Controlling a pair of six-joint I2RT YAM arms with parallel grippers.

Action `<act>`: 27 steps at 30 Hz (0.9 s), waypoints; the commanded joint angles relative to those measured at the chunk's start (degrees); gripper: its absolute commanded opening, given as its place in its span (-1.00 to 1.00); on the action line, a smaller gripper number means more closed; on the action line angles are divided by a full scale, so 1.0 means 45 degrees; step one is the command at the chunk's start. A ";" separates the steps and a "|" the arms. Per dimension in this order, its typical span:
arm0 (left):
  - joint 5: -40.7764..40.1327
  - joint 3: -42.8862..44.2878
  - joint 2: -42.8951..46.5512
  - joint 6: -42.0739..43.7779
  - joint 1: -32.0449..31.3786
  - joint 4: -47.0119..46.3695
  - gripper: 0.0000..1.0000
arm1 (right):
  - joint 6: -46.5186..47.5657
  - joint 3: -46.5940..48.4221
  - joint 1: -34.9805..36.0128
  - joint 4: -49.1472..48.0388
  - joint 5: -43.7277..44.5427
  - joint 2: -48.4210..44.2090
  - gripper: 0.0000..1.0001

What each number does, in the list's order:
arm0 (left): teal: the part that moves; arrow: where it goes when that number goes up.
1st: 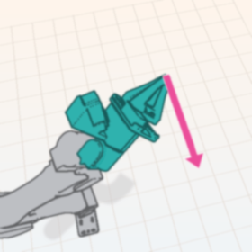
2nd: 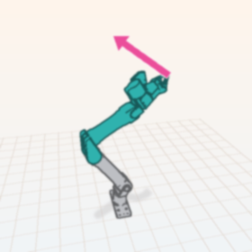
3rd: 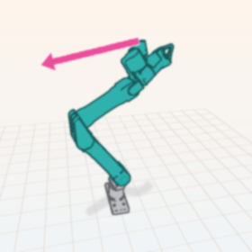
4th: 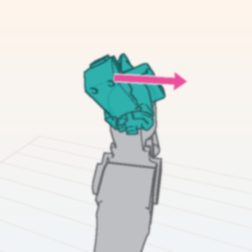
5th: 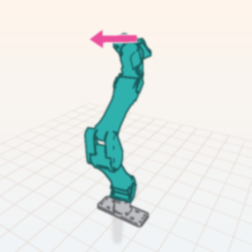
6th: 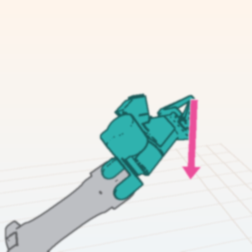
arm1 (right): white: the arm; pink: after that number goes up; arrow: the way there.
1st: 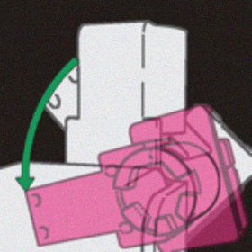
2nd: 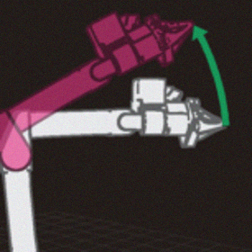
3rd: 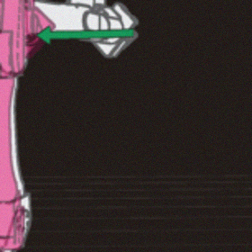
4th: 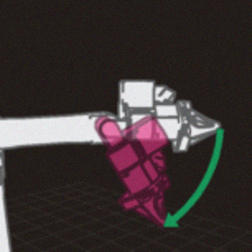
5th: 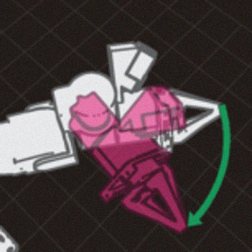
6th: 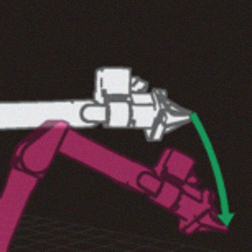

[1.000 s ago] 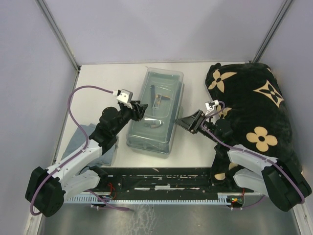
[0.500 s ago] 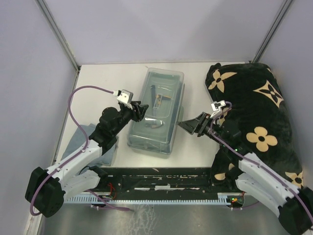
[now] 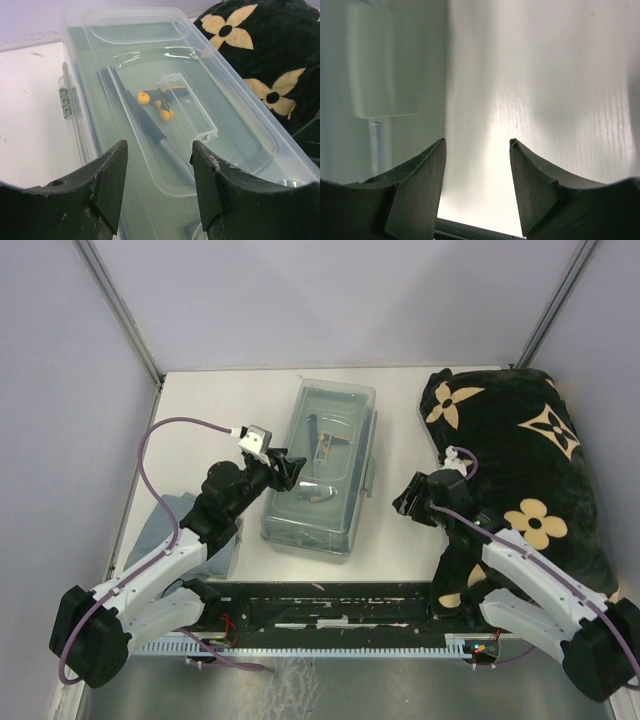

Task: Pack the tool kit

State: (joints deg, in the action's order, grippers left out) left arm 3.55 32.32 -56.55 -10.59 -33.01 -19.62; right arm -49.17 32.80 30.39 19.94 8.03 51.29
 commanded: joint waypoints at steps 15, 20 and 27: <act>0.2353 -0.0532 -0.1286 -0.1378 -0.0457 0.4608 0.18 | 0.1020 0.1871 0.0031 -0.4227 -0.0624 0.5510 0.36; 0.2358 -0.0618 -0.1397 -0.1319 -0.0456 0.4418 0.16 | 0.0982 0.2339 0.0041 -0.6435 -0.3181 0.7593 0.33; 0.2348 -0.0644 -0.1688 -0.1319 -0.0456 0.4265 0.13 | 0.0553 0.1596 0.0038 -0.7663 -0.4233 0.8310 0.34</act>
State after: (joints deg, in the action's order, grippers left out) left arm 5.04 33.78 -58.30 -10.85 -33.12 -18.76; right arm -44.71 39.20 28.97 -4.80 -3.92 89.38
